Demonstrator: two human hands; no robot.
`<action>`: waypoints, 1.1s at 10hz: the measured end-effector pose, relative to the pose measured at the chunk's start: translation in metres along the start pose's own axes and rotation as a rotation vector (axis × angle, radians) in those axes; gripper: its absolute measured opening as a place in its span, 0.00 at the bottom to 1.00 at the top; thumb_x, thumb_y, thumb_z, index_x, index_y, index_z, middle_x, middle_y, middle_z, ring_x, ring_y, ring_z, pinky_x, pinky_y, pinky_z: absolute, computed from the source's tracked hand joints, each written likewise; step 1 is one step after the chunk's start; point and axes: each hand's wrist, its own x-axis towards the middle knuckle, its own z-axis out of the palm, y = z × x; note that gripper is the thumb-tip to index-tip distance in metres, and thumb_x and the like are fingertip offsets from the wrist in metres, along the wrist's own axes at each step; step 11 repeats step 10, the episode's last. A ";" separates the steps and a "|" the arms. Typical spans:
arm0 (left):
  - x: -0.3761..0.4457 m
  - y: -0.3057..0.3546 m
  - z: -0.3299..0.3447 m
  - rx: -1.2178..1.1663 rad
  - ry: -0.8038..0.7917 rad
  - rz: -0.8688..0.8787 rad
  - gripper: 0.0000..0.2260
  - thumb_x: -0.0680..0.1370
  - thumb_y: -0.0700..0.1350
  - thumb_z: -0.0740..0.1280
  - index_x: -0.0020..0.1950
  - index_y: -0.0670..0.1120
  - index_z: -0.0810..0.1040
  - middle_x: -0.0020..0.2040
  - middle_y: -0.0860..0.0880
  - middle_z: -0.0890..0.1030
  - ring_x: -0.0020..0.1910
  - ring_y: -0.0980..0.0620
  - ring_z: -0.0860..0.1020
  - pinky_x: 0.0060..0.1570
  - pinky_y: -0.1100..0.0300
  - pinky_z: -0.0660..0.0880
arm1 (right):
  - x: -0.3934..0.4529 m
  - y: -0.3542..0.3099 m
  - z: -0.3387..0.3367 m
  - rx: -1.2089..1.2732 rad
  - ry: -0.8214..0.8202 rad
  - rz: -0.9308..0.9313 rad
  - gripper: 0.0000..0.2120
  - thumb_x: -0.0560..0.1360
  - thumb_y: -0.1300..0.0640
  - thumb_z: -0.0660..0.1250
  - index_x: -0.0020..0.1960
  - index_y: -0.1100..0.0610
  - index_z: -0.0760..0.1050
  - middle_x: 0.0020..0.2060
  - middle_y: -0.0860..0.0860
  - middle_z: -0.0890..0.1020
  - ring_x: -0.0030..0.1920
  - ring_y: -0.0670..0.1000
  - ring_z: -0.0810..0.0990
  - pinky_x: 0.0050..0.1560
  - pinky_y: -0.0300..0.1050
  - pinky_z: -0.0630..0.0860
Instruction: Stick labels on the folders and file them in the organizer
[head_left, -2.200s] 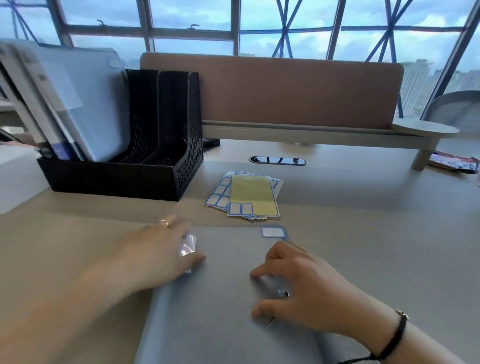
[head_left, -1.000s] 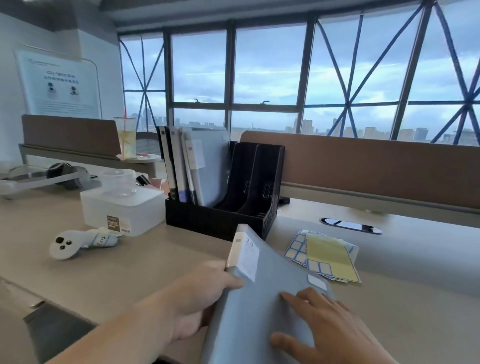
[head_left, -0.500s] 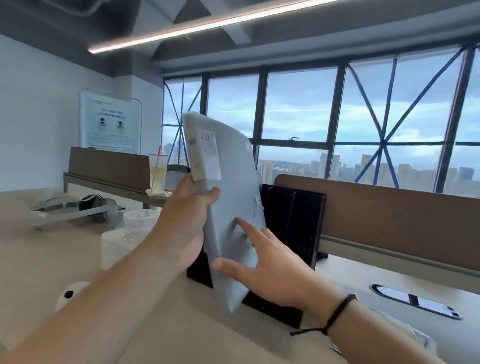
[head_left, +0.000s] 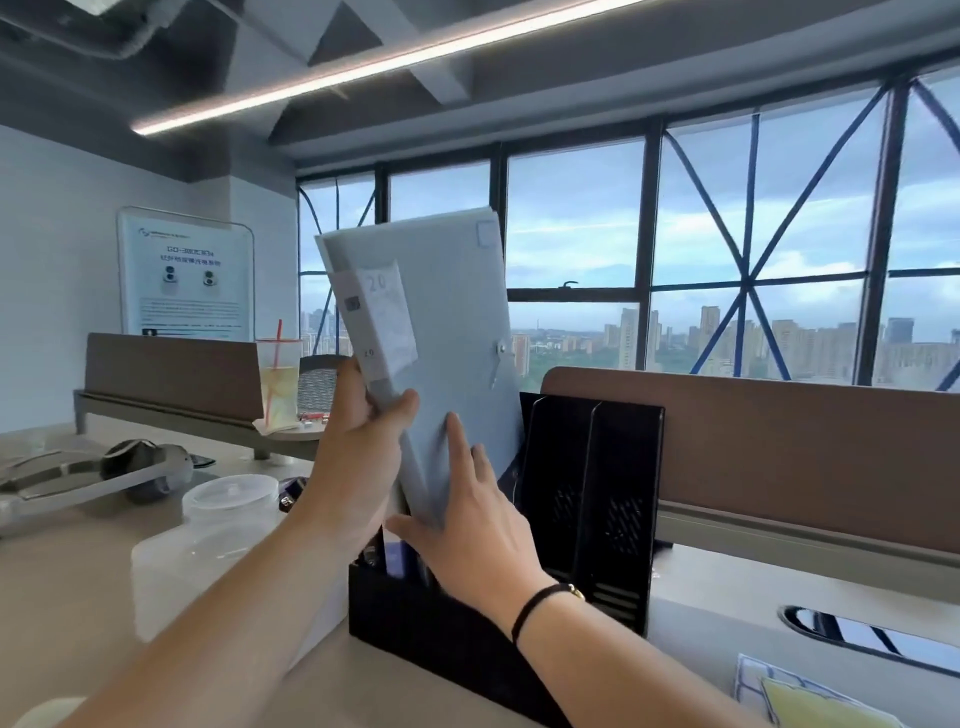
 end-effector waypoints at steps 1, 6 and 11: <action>0.010 -0.020 0.000 -0.027 -0.041 -0.050 0.17 0.80 0.33 0.63 0.59 0.54 0.74 0.57 0.50 0.82 0.61 0.49 0.79 0.63 0.51 0.74 | 0.007 0.016 0.012 -0.048 0.045 0.026 0.52 0.70 0.32 0.67 0.76 0.38 0.31 0.78 0.56 0.58 0.66 0.62 0.75 0.59 0.55 0.77; -0.011 -0.111 0.007 0.761 -0.177 0.005 0.22 0.76 0.45 0.73 0.63 0.57 0.67 0.54 0.60 0.78 0.51 0.61 0.78 0.52 0.66 0.72 | -0.007 0.070 0.051 -0.141 -0.268 0.300 0.50 0.68 0.25 0.61 0.79 0.54 0.52 0.72 0.51 0.69 0.73 0.54 0.65 0.72 0.59 0.63; -0.050 -0.113 0.000 0.931 -0.151 -0.026 0.37 0.75 0.47 0.74 0.79 0.57 0.57 0.42 0.54 0.83 0.43 0.56 0.80 0.47 0.59 0.77 | -0.034 0.069 0.020 -0.406 -0.359 0.164 0.33 0.74 0.30 0.58 0.70 0.50 0.69 0.65 0.51 0.76 0.65 0.57 0.75 0.66 0.59 0.69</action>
